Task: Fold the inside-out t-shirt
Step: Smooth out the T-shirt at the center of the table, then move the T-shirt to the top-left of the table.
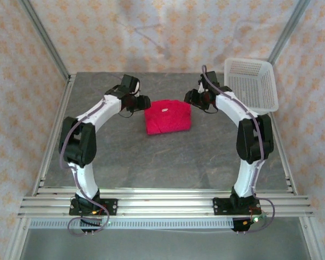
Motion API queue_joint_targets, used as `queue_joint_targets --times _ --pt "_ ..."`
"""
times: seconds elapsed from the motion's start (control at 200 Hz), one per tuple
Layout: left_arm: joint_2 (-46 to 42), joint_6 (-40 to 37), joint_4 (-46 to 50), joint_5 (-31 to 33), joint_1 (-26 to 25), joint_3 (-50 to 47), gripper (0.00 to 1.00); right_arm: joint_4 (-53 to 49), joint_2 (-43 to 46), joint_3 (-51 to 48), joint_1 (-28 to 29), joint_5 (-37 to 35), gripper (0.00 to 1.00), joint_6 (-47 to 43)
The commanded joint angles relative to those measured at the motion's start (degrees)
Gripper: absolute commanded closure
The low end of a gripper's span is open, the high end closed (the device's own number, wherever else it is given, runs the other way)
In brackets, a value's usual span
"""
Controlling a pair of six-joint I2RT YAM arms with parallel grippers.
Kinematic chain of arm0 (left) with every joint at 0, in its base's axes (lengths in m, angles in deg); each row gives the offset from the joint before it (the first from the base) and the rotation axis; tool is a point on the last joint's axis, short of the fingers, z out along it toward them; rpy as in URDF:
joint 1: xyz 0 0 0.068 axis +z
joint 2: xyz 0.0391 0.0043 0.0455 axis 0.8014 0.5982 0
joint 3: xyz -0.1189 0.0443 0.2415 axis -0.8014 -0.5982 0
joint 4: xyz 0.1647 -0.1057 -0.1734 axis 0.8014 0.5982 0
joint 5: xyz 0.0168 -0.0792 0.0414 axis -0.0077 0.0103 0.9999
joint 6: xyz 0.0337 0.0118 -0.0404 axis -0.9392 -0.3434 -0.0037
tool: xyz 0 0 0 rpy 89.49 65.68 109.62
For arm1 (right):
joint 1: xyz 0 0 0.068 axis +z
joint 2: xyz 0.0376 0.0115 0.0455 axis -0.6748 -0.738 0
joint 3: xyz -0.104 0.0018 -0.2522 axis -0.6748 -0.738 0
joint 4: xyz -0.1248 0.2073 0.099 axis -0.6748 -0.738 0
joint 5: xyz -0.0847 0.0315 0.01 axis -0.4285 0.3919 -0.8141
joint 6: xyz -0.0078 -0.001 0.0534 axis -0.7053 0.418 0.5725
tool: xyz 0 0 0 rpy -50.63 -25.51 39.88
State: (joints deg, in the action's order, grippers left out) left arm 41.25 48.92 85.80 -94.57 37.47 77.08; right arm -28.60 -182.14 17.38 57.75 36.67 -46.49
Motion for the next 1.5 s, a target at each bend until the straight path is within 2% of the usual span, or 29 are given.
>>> queue_joint_targets --times 0.0,0.225,0.34,0.48,0.545,0.645,0.701,0.776,0.871,0.916,0.966,1.021,1.076,1.141,1.286,1.366,1.496 --pt "-1.86 0.96 0.46 -6.45 -0.47 -2.71 0.51 -1.14 -1.22 -2.44 -0.41 0.42 0.49 -1.39" --pt "1.64 1.94 -1.99 -9.35 -2.35 -4.74 0.57 -0.30 -7.43 1.04 -0.33 1.80 0.49 -0.82" --pt "6.01 2.11 -2.51 -8.84 -2.53 -4.69 0.62 1.09 -9.57 2.17 -0.15 3.44 0.56 0.80" --pt "9.38 0.50 0.55 -3.81 -1.17 -4.32 0.67 0.09 -10.43 3.78 0.80 2.57 0.67 1.32" --pt "10.34 -0.35 2.73 -1.86 -0.23 -3.92 0.71 -1.87 -9.81 4.33 0.95 1.43 0.67 1.17" --pt "7.83 -1.57 6.72 3.44 -0.27 -1.95 0.72 -5.53 -7.06 4.71 0.94 -1.33 0.64 0.91" --pt "4.63 -1.42 8.22 7.01 -0.95 -0.59 0.69 -7.20 -4.56 4.19 0.86 -3.64 0.59 1.39" --pt "-0.14 -1.23 11.60 14.33 -3.28 2.71 0.61 -8.49 -0.61 2.45 0.41 -6.94 0.54 2.03" --pt "-4.73 1.36 14.11 22.33 -7.87 5.78 0.58 -8.43 4.38 -1.17 -0.40 -9.27 0.50 3.19" --pt "-6.48 3.46 11.96 20.81 -9.78 4.90 0.58 -7.59 6.51 -3.41 -0.90 -9.81 0.50 3.94" --pt "-7.79 6.29 6.68 15.96 -11.25 2.25 0.58 -6.46 8.53 -5.69 -1.52 -10.14 0.49 4.89" --pt "-8.11 13.29 -1.38 9.18 -11.83 -1.91 0.58 -5.31 10.22 -7.79 -2.22 -10.00 0.49 6.03" --pt "-6.82 19.58 -10.74 3.37 -12.21 -5.92 0.59 -4.55 11.21 -9.13 -2.54 -9.70 0.49 6.81" --pt "-3.28 24.78 -17.61 0.11 -12.80 -7.33 0.60 -4.46 11.75 -9.70 -2.57 -9.14 0.49 7.29" --pt "5.70 26.26 -19.33 2.65 -13.39 -5.44 0.63 -4.76 12.59 -10.15 -2.58 -7.07 0.49 7.69" --pt "9.59 24.45 -13.99 6.38 -11.95 -3.91 0.64 -4.86 13.38 -10.72 -2.59 -6.78 0.49 7.93" --pt "12.72 18.99 -3.84 10.76 -6.70 -1.32 0.64 -4.05 14.39 -11.97 -2.57 -5.32 0.49 8.60"
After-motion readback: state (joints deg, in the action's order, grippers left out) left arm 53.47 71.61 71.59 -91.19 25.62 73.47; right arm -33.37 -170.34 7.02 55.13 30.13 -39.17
